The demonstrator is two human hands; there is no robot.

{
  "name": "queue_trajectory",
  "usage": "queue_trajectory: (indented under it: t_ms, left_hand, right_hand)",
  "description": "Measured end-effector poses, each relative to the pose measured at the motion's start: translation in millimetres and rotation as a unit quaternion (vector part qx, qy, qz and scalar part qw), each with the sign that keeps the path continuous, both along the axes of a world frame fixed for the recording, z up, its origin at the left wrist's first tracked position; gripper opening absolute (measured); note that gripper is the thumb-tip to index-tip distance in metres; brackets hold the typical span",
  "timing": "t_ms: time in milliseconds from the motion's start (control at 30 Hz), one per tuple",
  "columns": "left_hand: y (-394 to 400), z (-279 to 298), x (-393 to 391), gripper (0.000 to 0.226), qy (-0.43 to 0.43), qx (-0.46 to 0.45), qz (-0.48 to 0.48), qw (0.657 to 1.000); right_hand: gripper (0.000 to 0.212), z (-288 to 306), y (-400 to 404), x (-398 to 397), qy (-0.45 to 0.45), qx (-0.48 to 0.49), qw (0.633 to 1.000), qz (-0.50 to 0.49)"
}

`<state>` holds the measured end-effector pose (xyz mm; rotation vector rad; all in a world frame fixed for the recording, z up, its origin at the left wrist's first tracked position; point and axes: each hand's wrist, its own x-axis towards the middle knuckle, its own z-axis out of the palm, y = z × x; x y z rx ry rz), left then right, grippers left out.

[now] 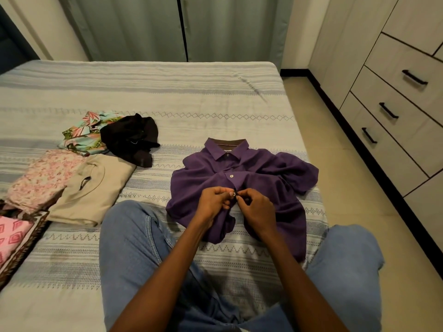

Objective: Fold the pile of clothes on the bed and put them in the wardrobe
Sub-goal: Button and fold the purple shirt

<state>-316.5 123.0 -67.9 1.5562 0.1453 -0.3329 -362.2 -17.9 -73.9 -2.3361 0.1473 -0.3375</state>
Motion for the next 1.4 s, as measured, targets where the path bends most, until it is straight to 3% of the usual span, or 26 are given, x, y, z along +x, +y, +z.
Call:
queue_trajectory:
  t_ms: [333,600,800,1000,1400]
  left_hand:
    - [-3,-6,-2,0.009,0.013,-0.037,0.010,0.999]
    - [-5,-6,-1,0.005,0.004,-0.069,0.014,0.998]
    - [-2,-8,2,0.006,0.034,-0.108,0.000,0.994]
    - [-1,-8,2,0.023,0.076,-0.179,-0.017,0.981]
    - [1,-9,2,0.020,0.112,-0.198,-0.008,0.974]
  right_hand:
    - [0.025,-4,-4,3,0.005,-0.019,0.999,0.027]
    - [0.012,1,-7,7,-0.010,0.019,1.000,0.008]
    - [0.015,-2,-6,10,-0.011,0.010,1.000,0.008]
    - [0.010,-9,-3,12,-0.043,0.066,0.997,0.005]
    - [0.019,-24,1,17,-0.108,-0.009,0.994,0.000]
